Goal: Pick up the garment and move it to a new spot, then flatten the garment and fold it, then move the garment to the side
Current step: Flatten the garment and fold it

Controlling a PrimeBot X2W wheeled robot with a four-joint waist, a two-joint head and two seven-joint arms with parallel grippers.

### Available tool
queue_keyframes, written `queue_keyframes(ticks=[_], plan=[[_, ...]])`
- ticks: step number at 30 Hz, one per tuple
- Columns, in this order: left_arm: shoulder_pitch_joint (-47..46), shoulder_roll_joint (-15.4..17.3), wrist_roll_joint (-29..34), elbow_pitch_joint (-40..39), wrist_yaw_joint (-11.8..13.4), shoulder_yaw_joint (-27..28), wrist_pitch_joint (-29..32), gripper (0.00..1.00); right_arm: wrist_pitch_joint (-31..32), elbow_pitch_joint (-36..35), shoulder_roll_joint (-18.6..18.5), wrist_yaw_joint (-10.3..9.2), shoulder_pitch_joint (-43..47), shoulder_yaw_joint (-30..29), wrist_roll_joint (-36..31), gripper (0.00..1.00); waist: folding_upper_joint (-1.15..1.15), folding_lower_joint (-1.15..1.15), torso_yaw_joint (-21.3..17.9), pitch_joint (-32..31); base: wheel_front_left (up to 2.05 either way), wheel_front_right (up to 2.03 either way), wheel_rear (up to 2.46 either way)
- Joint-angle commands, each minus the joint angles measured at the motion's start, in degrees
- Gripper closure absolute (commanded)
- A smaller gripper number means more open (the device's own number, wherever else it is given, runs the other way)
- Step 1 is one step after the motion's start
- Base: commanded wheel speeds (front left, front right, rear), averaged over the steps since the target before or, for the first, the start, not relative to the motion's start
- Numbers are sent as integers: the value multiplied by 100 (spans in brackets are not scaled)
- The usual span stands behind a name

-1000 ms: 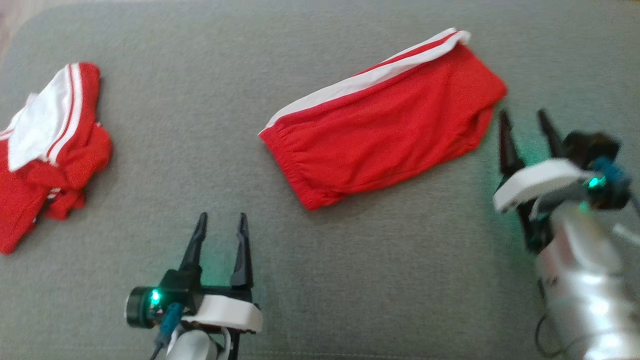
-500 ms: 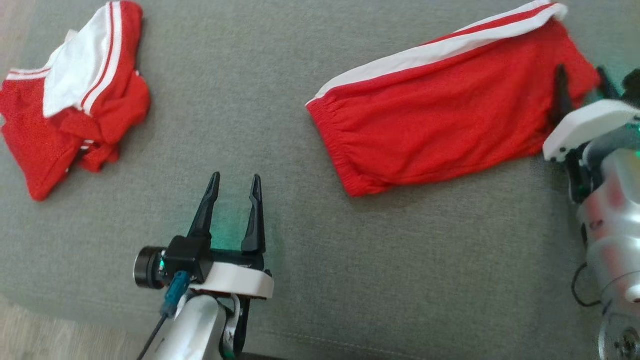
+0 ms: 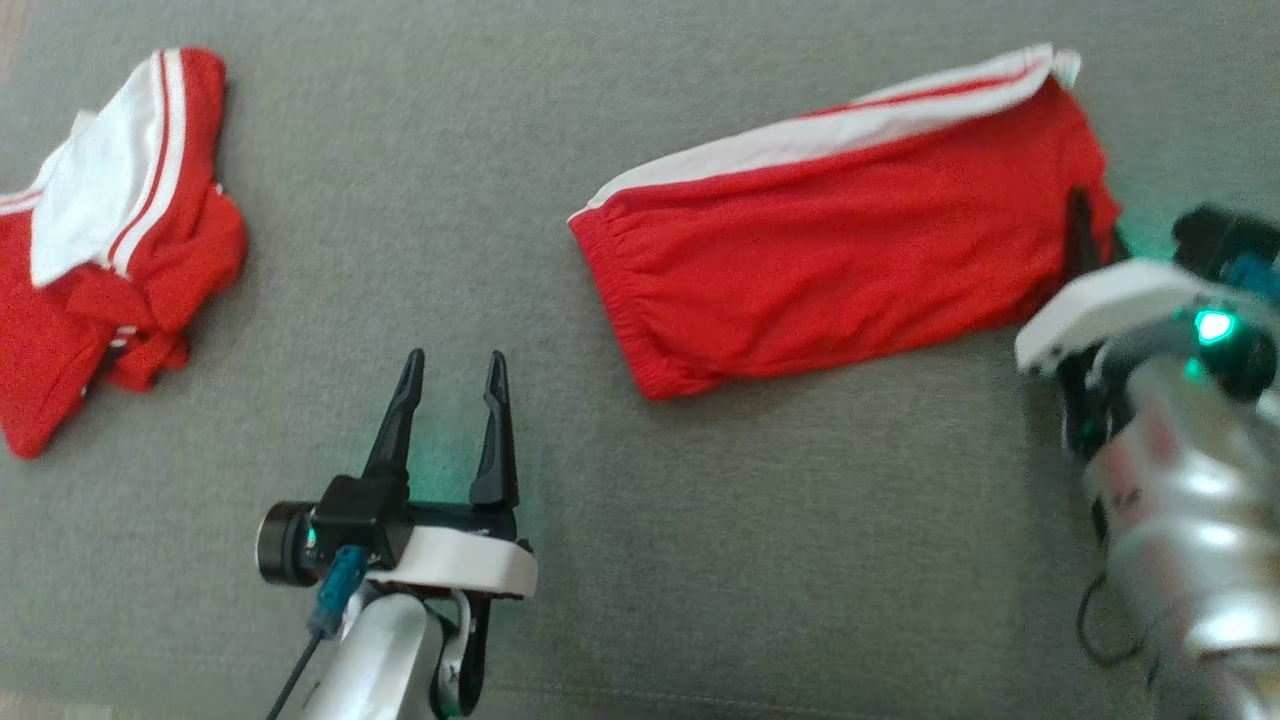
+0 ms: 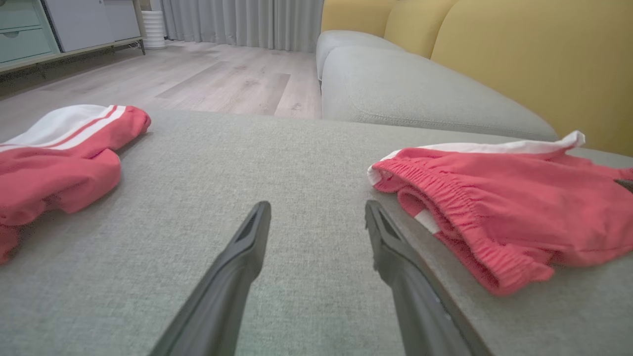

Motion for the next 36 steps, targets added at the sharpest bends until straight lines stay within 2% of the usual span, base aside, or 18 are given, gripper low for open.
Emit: queue_keyframes(ticks=[1, 5, 11, 16, 20, 24, 29, 33, 36], plan=[[13, 55, 29, -143, -5, 229, -29, 0, -83, -210, 122, -4, 251, 190, 100, 100, 0, -1, -210, -224, 0, 0, 0], [118, 55, 39, -114, -40, 288, -29, 0, -104, -915, 177, -4, 923, 526, 613, 100, 0, -1, -437, -482, 0, 0, 0], [301, 55, 45, -74, -68, 352, -29, 0, -107, -1822, -28, -4, 1870, 527, 1298, 100, 0, -1, -640, -726, 0, 0, 0], [387, 55, 69, -59, -120, 361, -29, 0, -107, -2128, -153, -4, 2089, 416, 1441, 100, 0, -1, -633, -775, 0, 0, 0], [403, 55, 80, -40, -154, 361, -29, 0, -108, -2397, -157, -4, 1984, 556, 1429, 100, 0, -1, -555, -759, 0, 0, 0], [434, 55, 42, -3, -167, 340, -29, 0, -108, -3049, -36, -4, 1685, 1347, 1470, 100, 0, -1, -424, -753, 0, 0, 0], [484, 55, -52, 11, -158, 314, -29, 0, -18, -3789, 205, -4, 1642, 2946, 1715, 100, 0, -1, -298, -802, 0, 0, 0], [476, 55, -137, 27, -143, 272, -29, 0, 140, -3783, 358, -4, 1673, 3892, 1896, 100, 0, -1, -166, -817, 0, 0, 0], [450, 55, -169, 37, -137, 248, -29, 0, 196, -3516, 405, -4, 1677, 4105, 1915, 100, 0, -1, -99, -806, 0, 0, 0]])
